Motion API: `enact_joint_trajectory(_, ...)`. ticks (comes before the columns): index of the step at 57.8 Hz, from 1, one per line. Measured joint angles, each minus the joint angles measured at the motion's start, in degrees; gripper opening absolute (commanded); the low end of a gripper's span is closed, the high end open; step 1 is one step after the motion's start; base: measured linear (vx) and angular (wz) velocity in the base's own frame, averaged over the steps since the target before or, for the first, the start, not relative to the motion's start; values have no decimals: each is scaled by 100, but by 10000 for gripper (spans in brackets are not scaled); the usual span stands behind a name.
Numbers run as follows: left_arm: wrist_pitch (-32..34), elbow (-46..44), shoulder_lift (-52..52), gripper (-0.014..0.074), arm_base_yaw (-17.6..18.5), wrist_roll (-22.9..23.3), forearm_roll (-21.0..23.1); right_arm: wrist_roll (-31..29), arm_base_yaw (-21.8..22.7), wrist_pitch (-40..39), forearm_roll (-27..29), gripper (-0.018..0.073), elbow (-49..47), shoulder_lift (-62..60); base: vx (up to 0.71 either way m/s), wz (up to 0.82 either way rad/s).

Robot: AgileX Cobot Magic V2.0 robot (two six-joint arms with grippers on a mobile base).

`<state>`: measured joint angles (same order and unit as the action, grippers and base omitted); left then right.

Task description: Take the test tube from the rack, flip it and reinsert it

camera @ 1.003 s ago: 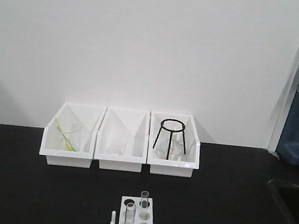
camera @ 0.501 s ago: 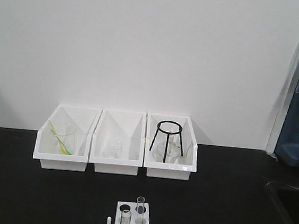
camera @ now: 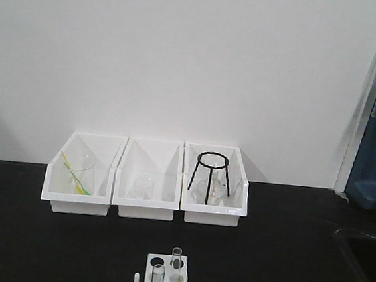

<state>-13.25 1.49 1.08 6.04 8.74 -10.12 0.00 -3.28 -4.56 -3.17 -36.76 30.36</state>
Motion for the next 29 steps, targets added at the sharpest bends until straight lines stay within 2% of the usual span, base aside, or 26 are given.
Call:
enact_joint_trajectory(8, 0, 0, 0, -6, 0, 0, 0, 0, 0, 198, 10, -7, -335, 1063, 0, 0)
enact_joint_trajectory(18, 0, 0, 0, -6, 0, 0, 0, 0, 0, 274, 16, 26, -377, 1540, 0, 0)
enact_joint_trajectory(24, 0, 0, 0, -6, 0, 0, 0, 0, 0, 369, 16, 96, -377, 1550, 0, 0)
enact_joint_trajectory(29, 0, 0, 0, -6, 0, 0, 0, 0, 0, 456, 16, 196, -377, 1550, 0, 0)
